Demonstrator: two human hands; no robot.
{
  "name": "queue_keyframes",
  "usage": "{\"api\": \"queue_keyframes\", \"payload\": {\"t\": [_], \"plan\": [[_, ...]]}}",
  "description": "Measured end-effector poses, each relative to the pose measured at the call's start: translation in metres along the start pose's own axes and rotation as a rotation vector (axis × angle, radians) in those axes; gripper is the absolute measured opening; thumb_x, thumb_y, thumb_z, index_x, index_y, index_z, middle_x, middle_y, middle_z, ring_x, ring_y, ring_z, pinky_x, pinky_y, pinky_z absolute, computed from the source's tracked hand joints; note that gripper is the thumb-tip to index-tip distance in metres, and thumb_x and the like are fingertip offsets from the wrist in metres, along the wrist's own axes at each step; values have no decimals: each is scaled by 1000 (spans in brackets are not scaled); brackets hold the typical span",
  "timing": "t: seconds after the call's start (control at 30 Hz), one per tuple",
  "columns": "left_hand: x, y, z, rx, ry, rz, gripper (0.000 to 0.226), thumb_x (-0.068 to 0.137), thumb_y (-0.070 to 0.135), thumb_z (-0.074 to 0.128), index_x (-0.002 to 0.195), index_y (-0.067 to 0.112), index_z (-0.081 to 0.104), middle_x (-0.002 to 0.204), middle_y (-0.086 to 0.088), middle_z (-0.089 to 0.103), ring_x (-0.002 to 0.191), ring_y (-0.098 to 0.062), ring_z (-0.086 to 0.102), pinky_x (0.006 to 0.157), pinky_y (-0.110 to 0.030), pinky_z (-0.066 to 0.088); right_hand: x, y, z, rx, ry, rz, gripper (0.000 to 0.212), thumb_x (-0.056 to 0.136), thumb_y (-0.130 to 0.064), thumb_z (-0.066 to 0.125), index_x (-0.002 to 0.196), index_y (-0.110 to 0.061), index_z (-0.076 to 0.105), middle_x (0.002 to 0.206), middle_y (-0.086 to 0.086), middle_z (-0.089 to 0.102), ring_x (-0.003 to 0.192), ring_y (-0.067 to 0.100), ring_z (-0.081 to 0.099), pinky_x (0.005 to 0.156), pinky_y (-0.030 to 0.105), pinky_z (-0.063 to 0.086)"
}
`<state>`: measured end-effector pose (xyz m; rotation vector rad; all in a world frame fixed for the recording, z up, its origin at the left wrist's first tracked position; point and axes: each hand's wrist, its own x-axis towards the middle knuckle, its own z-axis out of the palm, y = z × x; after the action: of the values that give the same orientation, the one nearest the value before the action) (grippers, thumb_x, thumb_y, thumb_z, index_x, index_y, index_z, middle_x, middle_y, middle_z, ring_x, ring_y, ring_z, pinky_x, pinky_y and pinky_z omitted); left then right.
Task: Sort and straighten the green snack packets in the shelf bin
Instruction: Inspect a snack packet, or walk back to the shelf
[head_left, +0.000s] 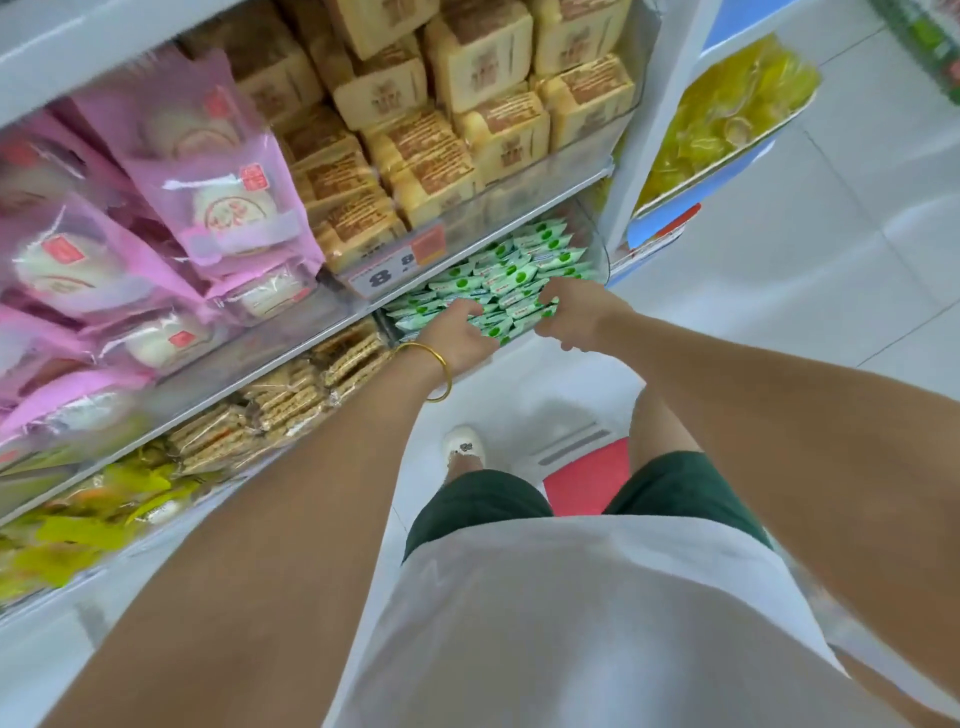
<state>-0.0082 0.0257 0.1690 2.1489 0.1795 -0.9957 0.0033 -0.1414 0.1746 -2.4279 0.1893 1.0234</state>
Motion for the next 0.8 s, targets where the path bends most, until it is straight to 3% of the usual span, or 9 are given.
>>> {"api": "queue_keyframes", "payload": {"t": [0.1,0.23,0.37,0.5,0.63,0.8], "plan": [[27,7,15,-26,76,-21,54,92,23,57,141,13,36,134,-12,48,118,-25,51,87,-23,37,32,20,-11,-76,14,-52,48,90,-27,54,135,-17,43,119,11,58,101,29,60,73,30,44],[74,8,39,-58,279,-37,51,91,19,59,138,9,41,137,-15,46,124,-28,47,101,-35,41,83,53,-15,-173,84,-177,45,89,-24,54,133,-16,45,125,8,56,112,27,53,80,31,45],[110,4,68,82,468,-28,49,92,20,57,137,7,43,140,-14,44,132,-29,37,110,-36,28,127,82,-6,-263,174,-377,47,90,-22,54,135,-13,45,134,11,44,124,29,41,93,37,42],[155,-5,82,232,592,32,49,93,26,54,138,11,42,139,-15,43,132,-31,33,109,-34,21,171,101,6,-311,362,-559,45,87,-18,54,130,-8,49,128,13,47,122,32,39,95,39,40],[199,-14,80,393,668,114,52,93,35,46,140,14,39,143,-17,38,132,-36,32,109,-39,24,211,101,17,-347,549,-666,42,86,-21,56,123,-2,53,122,18,50,117,37,44,97,44,38],[235,-31,78,535,719,193,54,97,38,40,146,22,27,156,-13,17,141,-33,18,114,-45,20,241,101,34,-406,716,-704,42,94,-35,47,123,-5,51,124,15,50,115,34,46,98,40,33]]}}
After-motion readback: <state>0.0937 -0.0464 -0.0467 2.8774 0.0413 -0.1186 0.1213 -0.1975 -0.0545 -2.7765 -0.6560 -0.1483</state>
